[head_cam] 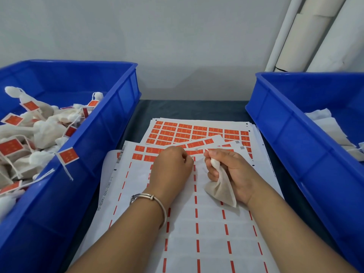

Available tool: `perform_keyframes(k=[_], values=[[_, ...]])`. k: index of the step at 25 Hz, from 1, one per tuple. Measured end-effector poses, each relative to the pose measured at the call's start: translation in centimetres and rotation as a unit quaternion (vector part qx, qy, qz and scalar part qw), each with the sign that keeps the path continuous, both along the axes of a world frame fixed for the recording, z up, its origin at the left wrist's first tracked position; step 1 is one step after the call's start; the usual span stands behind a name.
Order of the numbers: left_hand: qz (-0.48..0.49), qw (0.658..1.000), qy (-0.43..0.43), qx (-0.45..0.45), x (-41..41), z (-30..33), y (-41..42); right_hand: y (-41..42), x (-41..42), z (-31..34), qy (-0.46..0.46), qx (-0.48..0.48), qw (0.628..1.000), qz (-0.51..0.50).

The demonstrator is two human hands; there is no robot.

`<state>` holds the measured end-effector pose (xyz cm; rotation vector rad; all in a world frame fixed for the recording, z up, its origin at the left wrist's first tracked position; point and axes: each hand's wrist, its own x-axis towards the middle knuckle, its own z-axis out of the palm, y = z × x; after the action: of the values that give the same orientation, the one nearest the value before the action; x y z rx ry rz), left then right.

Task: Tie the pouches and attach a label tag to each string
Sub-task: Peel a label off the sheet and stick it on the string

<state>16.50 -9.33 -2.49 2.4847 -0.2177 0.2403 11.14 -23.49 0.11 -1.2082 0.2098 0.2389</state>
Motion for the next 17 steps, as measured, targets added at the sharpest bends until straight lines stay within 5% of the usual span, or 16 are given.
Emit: perform_keyframes(k=[5, 9, 17], values=[[0.093, 0.978, 0.079, -0.169, 0.5, 0.8, 1.0, 0.2, -0.3, 0.5, -0.011, -0.017, 1.0, -0.007], [0.197, 0.895, 0.149, -0.371, 1.1, 2.0, 1.9, 0.4, -0.2, 1.4, -0.041, -0.09, 0.994, -0.051], [0.095, 0.852, 0.195, -0.477, 0.0, 4.1, 0.9, 0.9, -0.6, 3.7, -0.18, -0.296, 0.934, -0.086]])
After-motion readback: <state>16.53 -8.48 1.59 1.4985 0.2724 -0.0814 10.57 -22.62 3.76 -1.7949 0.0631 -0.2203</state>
